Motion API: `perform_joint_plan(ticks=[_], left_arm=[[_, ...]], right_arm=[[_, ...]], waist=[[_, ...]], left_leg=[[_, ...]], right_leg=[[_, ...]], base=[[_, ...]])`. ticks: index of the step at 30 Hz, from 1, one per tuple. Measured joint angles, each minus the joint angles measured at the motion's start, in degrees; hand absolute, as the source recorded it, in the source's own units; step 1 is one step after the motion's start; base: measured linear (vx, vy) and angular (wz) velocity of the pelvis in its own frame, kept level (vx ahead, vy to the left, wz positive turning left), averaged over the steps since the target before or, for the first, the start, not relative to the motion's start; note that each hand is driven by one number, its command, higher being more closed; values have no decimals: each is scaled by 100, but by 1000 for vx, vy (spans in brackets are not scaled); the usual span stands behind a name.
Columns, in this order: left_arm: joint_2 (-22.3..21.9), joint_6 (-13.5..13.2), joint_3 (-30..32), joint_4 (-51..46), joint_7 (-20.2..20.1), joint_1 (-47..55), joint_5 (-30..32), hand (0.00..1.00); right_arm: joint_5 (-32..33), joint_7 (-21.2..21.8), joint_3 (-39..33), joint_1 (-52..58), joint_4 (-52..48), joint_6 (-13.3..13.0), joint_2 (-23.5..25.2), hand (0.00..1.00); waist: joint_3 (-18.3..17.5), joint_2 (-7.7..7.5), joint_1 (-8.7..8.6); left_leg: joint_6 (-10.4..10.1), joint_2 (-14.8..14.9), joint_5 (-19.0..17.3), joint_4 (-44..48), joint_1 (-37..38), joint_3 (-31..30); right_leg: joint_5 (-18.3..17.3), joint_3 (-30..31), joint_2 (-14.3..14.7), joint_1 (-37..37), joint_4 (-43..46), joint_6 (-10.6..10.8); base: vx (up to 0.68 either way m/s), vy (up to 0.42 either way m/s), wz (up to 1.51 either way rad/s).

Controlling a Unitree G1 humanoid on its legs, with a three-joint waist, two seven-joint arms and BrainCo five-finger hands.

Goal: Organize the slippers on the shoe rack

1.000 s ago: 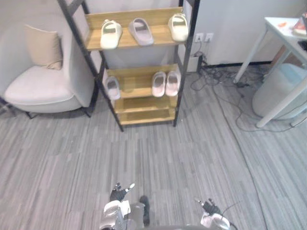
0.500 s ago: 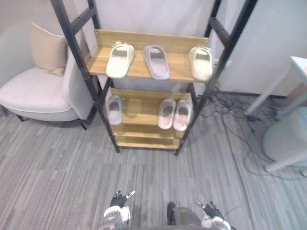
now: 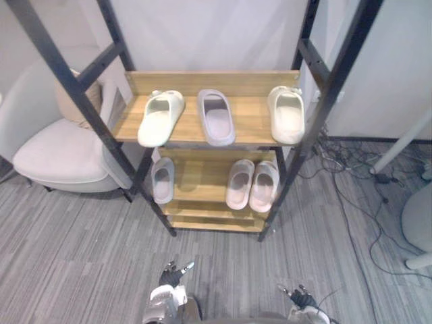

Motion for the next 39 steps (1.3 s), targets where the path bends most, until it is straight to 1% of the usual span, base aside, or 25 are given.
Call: perform_joint_plan(ticks=[2,3,4,5,6,7,8,9,11,12,13,14,15,16,17,18,19,22,26,28,29,32,34,37,39], left_arm=[[-15,7,-19,15,-7,7,84,0],[-17,11,-73,38,-9,11,86,0],[-9,16,-121,86,-9,9,86,0],[-8,26,-126,113,-11,19,86,0],[29,34,-187,116,-5,62,94,0],[37,35,-205,118,-5,66,95,0],[78,35,-253,141,-4,76,99,0],[100,34,-282,184,-3,67,97,0],[157,31,-369,238,-5,55,90,0],[180,30,-403,253,-3,60,89,0],[231,23,-471,289,-4,65,92,0],[213,4,-461,355,-5,41,93,0],[176,-1,-454,396,-5,36,93,0],[120,-3,-452,430,-5,54,94,0],[63,-1,-449,473,-5,73,94,0],[32,-2,-447,487,-5,80,94,0],[26,-6,-447,498,-6,91,95,0],[60,-4,-461,555,-15,87,106,0],[179,1,-526,601,-11,50,196,0],[298,3,-600,610,0,40,197,0],[374,5,-694,610,15,36,198,0],[464,36,-753,612,137,57,201,0],[489,36,-775,596,219,73,202,0],[529,24,-937,550,266,159,222,0],[546,18,-1016,548,264,175,322,0]], right_arm=[[-31,22,3,-1,-8,16,41,0],[-63,27,0,-14,-16,28,39,0],[-145,37,-1,-21,-27,28,24,0],[-199,53,-2,-30,-37,27,4,0],[-223,81,-5,-63,-42,23,-30,0],[-226,82,-6,-63,-43,23,-30,0],[-227,84,-7,-67,-42,24,-30,0],[-227,83,-7,-68,-38,25,-31,0],[-227,80,-17,-80,-22,17,-45,0],[-228,76,-39,-73,-7,8,-45,0],[-227,66,-41,-25,20,2,-25,0],[-226,69,-49,10,74,-3,-25,0],[-218,67,-73,3,162,-9,-94,0],[-216,64,-76,5,215,-25,-179,0],[-218,63,-69,-10,237,-21,-256,0],[-219,62,-73,-6,241,-22,-283,0],[-220,63,-71,-3,250,-21,-286,0],[-212,69,-48,-16,329,-30,-271,0],[-208,43,5,-72,430,-49,-306,0],[-227,-34,247,-56,288,-70,-311,0],[-262,-81,379,33,39,-69,-302,0],[-458,-255,636,411,-1246,-86,-315,0],[-655,-356,686,780,-2462,-98,-316,0],[-981,-397,901,1306,-4056,-203,-322,0],[-1150,-391,1091,1502,-4814,-285,-312,0]], waist=[[-35,-51,19],[-29,-42,19],[-19,-19,22],[-25,19,27],[4,120,11],[2,117,11],[-7,110,8],[-9,110,7],[-4,129,-29],[-10,120,-41],[-52,36,-41],[-67,15,-65],[-96,153,-83],[-132,229,-82],[-168,371,-82],[-175,429,-82],[-180,440,-81],[-184,384,-79],[-167,340,-81],[-178,268,-81],[-177,249,-82],[-174,248,-98],[-156,263,-112],[-154,277,-133],[-153,276,-173]], left_leg=[[114,-144,-105,-36,177,180],[191,-222,-152,-77,332,248],[254,-288,-195,-156,529,301],[271,-303,-229,-248,678,337],[307,-289,-261,-482,971,341],[307,-287,-261,-507,994,338],[307,-248,-261,-655,1125,286],[305,-214,-259,-696,1156,256],[287,-105,-249,-714,1159,123],[240,-81,-221,-714,1168,49],[181,-171,-199,-718,1167,-70],[95,-217,-237,-742,1222,-229],[5,-151,-180,-812,1249,-291],[-48,-77,-146,-901,1268,-331],[-124,-14,-101,-1037,1336,-347],[-169,42,-69,-1121,1404,-372],[-199,96,-51,-1165,1446,-391],[-244,175,-18,-1308,1506,-511],[-213,120,13,-1310,1471,-506],[-188,65,30,-1314,1390,-522],[-169,38,44,-1319,1384,-536],[-134,-35,66,-1331,1312,-517],[-115,-64,79,-1340,1292,-511],[-114,-69,80,-1340,1303,-518],[-113,-69,80,-1339,1303,-518]], right_leg=[[37,129,-143,-4,163,68],[41,168,-229,-26,407,76],[62,194,-294,-91,775,112],[119,197,-320,-232,1168,200],[170,109,-366,-550,1904,249],[149,96,-366,-570,1955,247],[-24,-55,-365,-710,2093,239],[-97,-159,-358,-781,2065,222],[-149,-341,-285,-924,1659,219],[-58,-371,-244,-912,1217,165],[491,-321,-219,-857,662,54],[369,-383,-244,-748,539,133],[382,-437,-172,-619,439,106],[406,-454,-103,-583,309,71],[453,-481,-9,-507,181,18],[488,-509,66,-411,66,-5],[515,-523,125,-351,-16,-37],[656,-518,277,-254,-264,-81],[903,-488,262,-149,-621,-31],[1016,-494,221,-109,-803,13],[1049,-493,198,-113,-844,25],[1114,-464,142,-201,-906,60],[1123,-449,114,-224,-904,73],[1122,-432,112,-245,-915,74],[1123,-413,114,-249,-917,74]], base=[[258,234,-36],[208,208,-28],[233,236,-20],[242,224,-22],[162,145,-16],[141,86,-7],[88,1,8],[120,-29,17],[73,-76,25],[63,-122,34],[98,-181,46],[117,-199,40],[110,-166,27],[85,-133,6],[66,-126,2],[40,-143,2],[21,-130,0],[-13,-52,-6],[-27,39,-4],[-44,72,5],[-32,72,4],[-20,53,-3],[0,0,0],[0,0,0],[0,5,-3]])
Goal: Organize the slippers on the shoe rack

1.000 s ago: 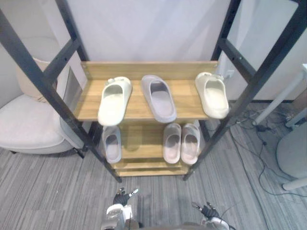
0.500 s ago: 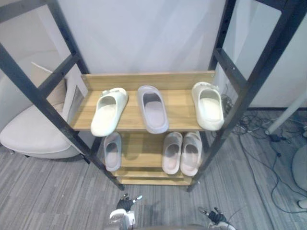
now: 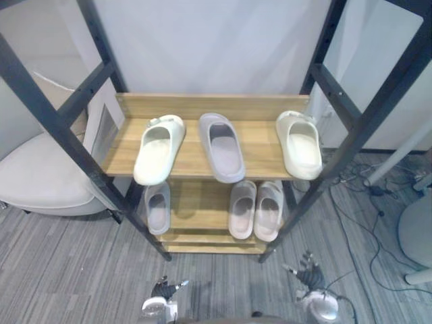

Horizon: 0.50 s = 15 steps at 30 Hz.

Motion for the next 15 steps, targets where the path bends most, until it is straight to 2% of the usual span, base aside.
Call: perform_joint_plan(ticks=[2,7,13,15], left_arm=[[29,-13,-111,2,1,18,37,0],[133,-43,-496,24,-13,18,110,0],[301,-142,-929,109,-27,-13,147,0],[338,-143,-1032,138,-26,-27,151,0]], right_arm=[[-189,21,219,191,-698,-89,9,0],[-425,180,734,345,-1612,-322,26,0],[-495,291,1061,299,-2249,-586,-41,0],[-639,296,1171,266,-2367,-594,-167,0]], waist=[[1,-1,-43],[19,-16,-73],[93,-81,-86],[96,-81,-84]], left_leg=[[2,-3,1,4,1,0],[20,-7,13,11,-15,-3],[35,-16,21,28,-22,-131],[35,-16,21,27,-17,-163]], right_leg=[[5,26,1,-3,-13,6],[168,103,28,51,-261,10],[305,63,36,180,-518,8],[349,39,38,237,-591,15]], base=[[-4,7,-5],[-14,10,-9],[-26,3,2],[-19,-4,6]])
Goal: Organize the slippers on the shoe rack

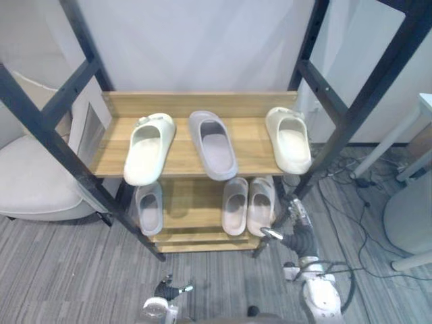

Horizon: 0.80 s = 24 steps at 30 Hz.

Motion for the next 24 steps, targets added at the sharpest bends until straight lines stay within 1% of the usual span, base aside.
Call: perform_joint_plan(ticks=[2,4,10,14,16,20,24], left_arm=[[-4,-1,-1,4,2,0,2,0],[-4,-1,-2,8,2,0,6,0],[-3,-7,14,5,-9,1,10,0],[-3,-7,102,-2,-16,4,17,0],[-12,-4,244,-6,-17,7,51,0],[-4,-2,262,-99,-25,18,50,0],[-25,1,456,-121,-76,27,50,0]], right_arm=[[-2,-2,162,-152,-87,-66,-147,0],[-1,-1,222,-302,-87,-74,-216,0],[-9,-156,186,-837,-89,-76,-329,0],[-7,-242,137,-1215,-89,-74,-585,0],[-6,-296,44,-1457,-88,-73,-704,0],[24,-432,-386,-1951,-68,-58,-836,0],[62,-441,-509,-2440,45,1,-1182,0]], waist=[[9,13,2],[12,17,3],[23,36,4],[59,34,8],[77,35,15],[159,32,24],[169,18,38]], left_leg=[[0,0,0,-6,-7,-13],[0,0,0,-6,-9,-35],[11,-2,15,-5,-90,-187],[11,1,15,-6,-88,-321],[11,1,15,-13,-100,-355],[11,0,15,-19,-153,-394],[11,1,15,-19,-197,-440]], right_leg=[[30,1,5,1,-10,1],[33,-9,8,6,-12,2],[41,-143,12,49,-90,-3],[40,-262,16,170,-147,-3],[40,-297,17,185,-169,-3],[41,-337,18,160,-180,-3],[39,-382,22,150,-200,-4]], base=[[0,0,0],[1,-1,3],[23,-7,12],[31,-11,14],[0,-13,8],[-2,-6,5],[19,-3,5]])
